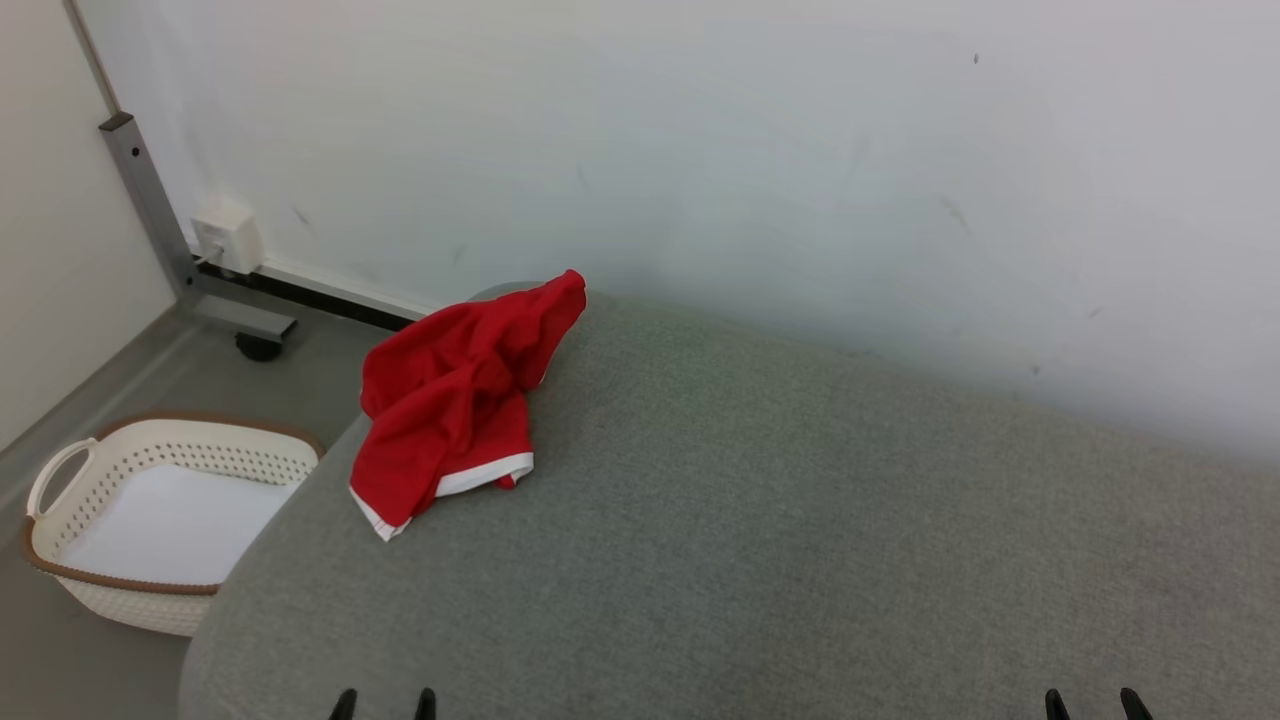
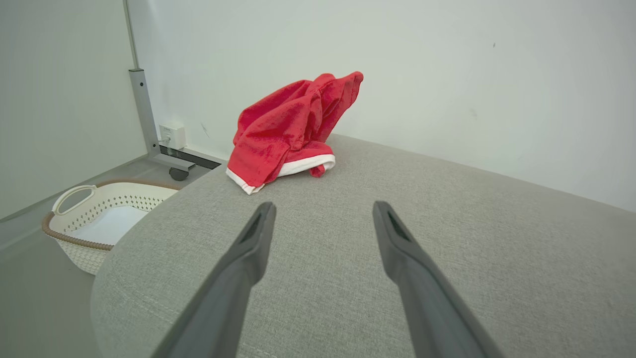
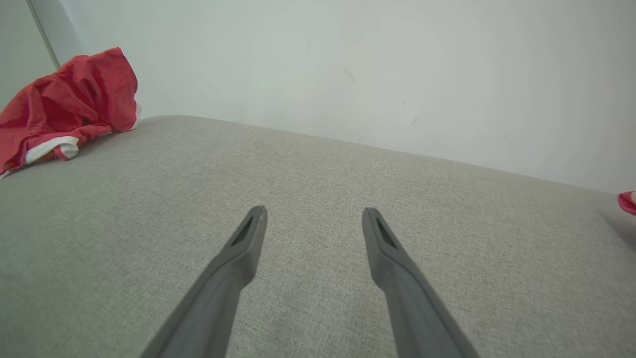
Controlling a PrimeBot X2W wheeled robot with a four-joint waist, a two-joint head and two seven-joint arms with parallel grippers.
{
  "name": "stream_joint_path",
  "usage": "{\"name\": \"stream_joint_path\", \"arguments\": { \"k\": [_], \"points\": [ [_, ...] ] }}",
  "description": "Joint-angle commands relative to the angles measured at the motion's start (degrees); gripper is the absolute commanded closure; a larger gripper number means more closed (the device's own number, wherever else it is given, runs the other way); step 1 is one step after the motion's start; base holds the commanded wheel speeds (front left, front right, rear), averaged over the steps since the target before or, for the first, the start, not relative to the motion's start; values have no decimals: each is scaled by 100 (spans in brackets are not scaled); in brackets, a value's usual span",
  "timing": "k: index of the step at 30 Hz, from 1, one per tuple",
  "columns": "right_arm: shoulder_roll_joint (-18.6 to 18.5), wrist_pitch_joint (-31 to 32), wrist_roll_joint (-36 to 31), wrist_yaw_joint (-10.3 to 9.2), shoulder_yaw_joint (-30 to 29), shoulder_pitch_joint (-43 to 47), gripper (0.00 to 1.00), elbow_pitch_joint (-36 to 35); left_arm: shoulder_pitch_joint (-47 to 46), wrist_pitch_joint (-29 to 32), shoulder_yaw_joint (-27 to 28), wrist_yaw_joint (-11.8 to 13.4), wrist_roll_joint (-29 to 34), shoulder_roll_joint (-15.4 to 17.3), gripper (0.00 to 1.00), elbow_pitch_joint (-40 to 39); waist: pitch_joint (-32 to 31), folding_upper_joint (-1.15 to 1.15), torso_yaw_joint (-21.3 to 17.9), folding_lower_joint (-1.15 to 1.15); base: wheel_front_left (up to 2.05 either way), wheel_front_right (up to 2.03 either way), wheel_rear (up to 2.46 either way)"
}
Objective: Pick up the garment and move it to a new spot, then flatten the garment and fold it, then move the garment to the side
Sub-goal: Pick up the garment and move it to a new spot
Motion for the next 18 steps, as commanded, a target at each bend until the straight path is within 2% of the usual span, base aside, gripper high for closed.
{"name": "stream_joint_path", "arguments": {
  "k": [1,8,13,15,18],
  "points": [
    [-13,-13,0,-14,-2,-64,0,1,-32,-1,80,-10,51,21,0,-45,45,0,8,0,0,0,0],
    [-12,-13,-304,-14,-62,-172,0,-82,-620,-1,373,-202,-86,76,0,-377,477,0,-92,0,0,0,0],
    [-215,-12,-613,-14,-256,-526,0,-256,-1658,-1,544,-346,-303,420,0,-220,1199,0,-197,0,0,0,0],
    [-357,-12,-672,-14,-267,-725,0,-311,-2133,-1,451,-375,-516,550,0,6,1505,0,-244,0,0,0,0],
    [-630,-12,-709,-14,-317,-992,0,-388,-2925,122,330,-397,-758,921,0,383,1975,0,-304,0,0,0,0]
  ]
}}
